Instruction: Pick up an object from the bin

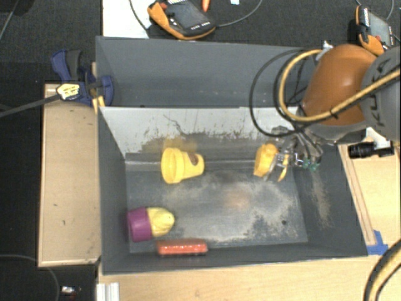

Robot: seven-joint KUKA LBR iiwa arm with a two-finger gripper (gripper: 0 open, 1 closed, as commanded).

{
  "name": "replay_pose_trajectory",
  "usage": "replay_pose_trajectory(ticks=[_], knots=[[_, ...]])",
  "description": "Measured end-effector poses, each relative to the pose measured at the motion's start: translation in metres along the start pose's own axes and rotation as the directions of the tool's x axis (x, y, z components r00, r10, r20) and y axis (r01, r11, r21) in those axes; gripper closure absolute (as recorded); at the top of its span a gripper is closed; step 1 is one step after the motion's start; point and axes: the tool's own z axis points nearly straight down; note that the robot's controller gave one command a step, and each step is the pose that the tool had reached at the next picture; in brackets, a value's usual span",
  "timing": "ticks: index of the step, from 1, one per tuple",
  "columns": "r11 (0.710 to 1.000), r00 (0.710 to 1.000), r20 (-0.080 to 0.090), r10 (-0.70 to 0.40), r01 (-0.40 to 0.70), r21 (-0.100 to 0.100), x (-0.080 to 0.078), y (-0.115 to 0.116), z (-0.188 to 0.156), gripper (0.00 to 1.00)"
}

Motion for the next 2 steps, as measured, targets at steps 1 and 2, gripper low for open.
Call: replay_pose_trajectory(ticks=[1, 2], knots=[[0.999, 0.999, -0.020, -0.040, 0.040, 0.004, 0.030, -0.012, 0.034, 1.00], [0.998, 0.998, 0.002, -0.055, 0.055, 0.000, 0.003, -0.006, -0.074, 1.00]])
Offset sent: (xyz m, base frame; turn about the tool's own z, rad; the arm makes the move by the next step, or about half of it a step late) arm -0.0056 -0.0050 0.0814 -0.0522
